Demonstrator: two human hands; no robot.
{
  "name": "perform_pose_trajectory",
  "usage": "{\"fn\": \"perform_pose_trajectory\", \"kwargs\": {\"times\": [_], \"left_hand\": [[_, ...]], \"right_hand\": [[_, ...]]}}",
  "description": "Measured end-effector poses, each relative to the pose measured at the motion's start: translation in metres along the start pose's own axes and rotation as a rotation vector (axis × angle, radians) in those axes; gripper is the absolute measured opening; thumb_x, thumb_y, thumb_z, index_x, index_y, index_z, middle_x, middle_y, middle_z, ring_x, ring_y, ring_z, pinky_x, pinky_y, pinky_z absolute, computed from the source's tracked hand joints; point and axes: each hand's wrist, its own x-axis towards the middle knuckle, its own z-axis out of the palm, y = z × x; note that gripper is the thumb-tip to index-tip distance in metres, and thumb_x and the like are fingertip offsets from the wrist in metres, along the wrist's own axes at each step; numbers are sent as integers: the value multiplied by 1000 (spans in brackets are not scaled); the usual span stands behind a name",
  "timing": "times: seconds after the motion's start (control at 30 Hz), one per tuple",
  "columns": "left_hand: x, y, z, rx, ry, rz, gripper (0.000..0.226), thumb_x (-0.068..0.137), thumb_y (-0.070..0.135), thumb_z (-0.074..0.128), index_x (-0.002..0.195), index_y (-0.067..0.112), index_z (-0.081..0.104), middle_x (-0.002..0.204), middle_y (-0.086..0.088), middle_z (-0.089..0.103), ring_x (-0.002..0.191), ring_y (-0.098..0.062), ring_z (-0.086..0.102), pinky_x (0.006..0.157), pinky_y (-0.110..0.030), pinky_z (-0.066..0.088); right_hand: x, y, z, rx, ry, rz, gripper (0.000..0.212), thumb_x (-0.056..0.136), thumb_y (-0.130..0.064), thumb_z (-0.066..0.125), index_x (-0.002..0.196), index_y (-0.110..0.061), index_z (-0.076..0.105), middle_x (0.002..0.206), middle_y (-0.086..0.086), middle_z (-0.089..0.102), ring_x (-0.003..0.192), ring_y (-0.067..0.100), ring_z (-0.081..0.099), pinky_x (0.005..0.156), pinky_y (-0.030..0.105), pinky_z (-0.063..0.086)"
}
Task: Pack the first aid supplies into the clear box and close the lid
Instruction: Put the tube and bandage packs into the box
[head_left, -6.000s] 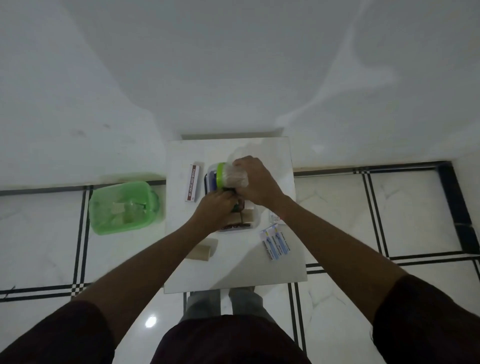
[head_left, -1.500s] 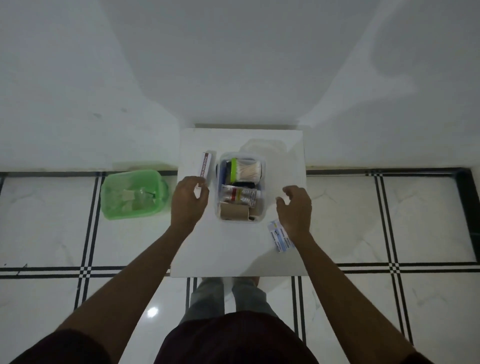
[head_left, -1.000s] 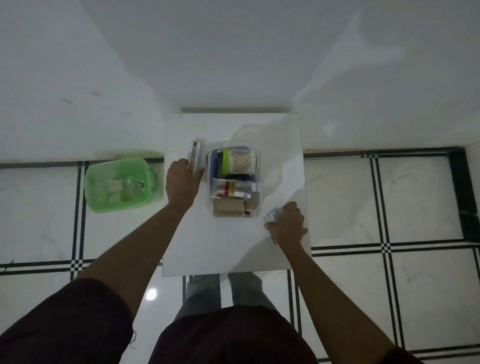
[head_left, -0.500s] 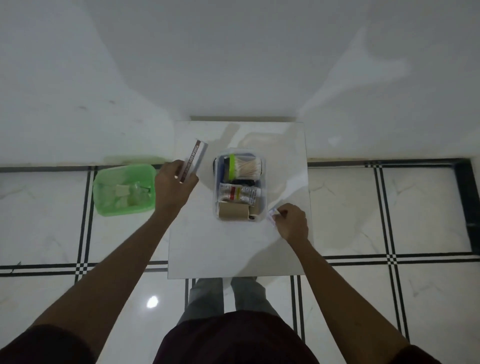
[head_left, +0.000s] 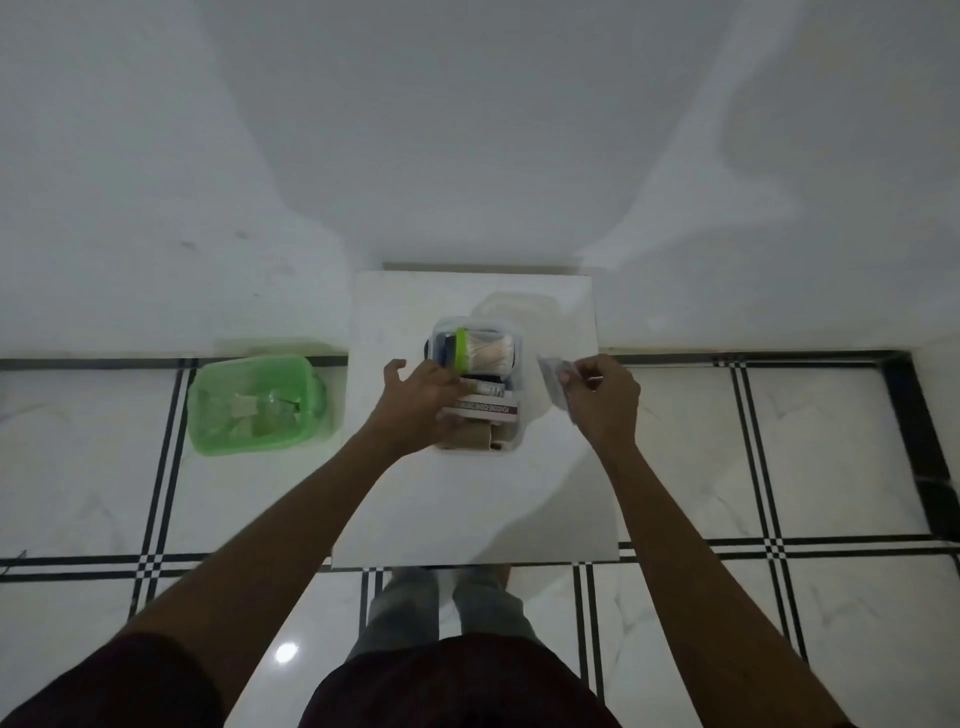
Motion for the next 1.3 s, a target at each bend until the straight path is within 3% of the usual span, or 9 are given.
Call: {"fn": "perform_pose_trajectory", "kwargs": {"times": [0.1,0.27,0.43,0.57,0.67,0.9,1.0,1.13,1.3], "left_hand": [[-6,2,6,15,58,-25,26,82,26,67,106,17,69,114,-4,65,111,-27,57,97,-60,31],[-24,6,12,-132,301,-124,30,88,33,50,110,18,64,119,-3,63,108,-24,53,87,-45,40],[-54,-8,20,-317,408,-317,25,89,33,54,104,17,67,109,-6,65,103,-28,57,79,-45,50],[-76,-16,25,-331,393,-330,28,89,34,52,102,15,68,106,-6,68,101,-27,60,76,-47,52],[-82,-19,24,-351,403,-333,31,90,34,51,102,13,69,104,-7,69,100,-27,60,77,-46,52],[-65,1,13,-752,389,-503,32,94,32,56,115,9,65,111,-7,68,98,-17,62,77,-35,56],[-45,9,5,-846,283,-634,43,91,37,60,125,10,58,107,-5,67,94,-16,62,71,-18,46],[-23,8,9,-831,53,-682,37,94,25,56,129,13,54,106,-8,67,82,-22,62,73,-32,54],[-21,9,11,-698,76,-604,20,93,6,46,106,4,61,93,-15,69,66,-24,62,51,-27,49]], "right_hand": [[-1,-19,5,43,-36,-80,19,82,-27,71,79,-10,65,77,2,65,65,6,56,57,4,40],[-6,-52,24,72,-182,-146,12,81,-22,72,77,-15,63,76,-4,62,63,2,56,51,2,42],[-19,-60,53,-169,-390,-384,5,83,-11,63,81,-8,66,83,4,66,73,20,58,67,29,48],[-23,-45,68,-450,-547,-536,9,81,-15,61,82,-7,65,89,10,65,80,28,60,63,33,43],[-30,-28,76,-665,-433,-717,17,70,-23,76,76,-13,65,81,4,66,78,25,62,59,31,45],[-44,-1,65,-497,-328,-574,50,78,-44,70,118,-18,58,130,8,57,122,25,51,107,52,35],[-47,-1,57,-231,-188,-393,37,87,-37,64,114,-12,62,125,10,61,120,24,52,102,35,39],[-34,6,48,32,4,47,18,90,-12,59,105,-6,65,107,12,67,102,26,61,84,22,41],[-15,33,51,-75,-232,336,30,82,-11,68,111,-2,65,114,15,68,106,27,62,86,23,42]]}}
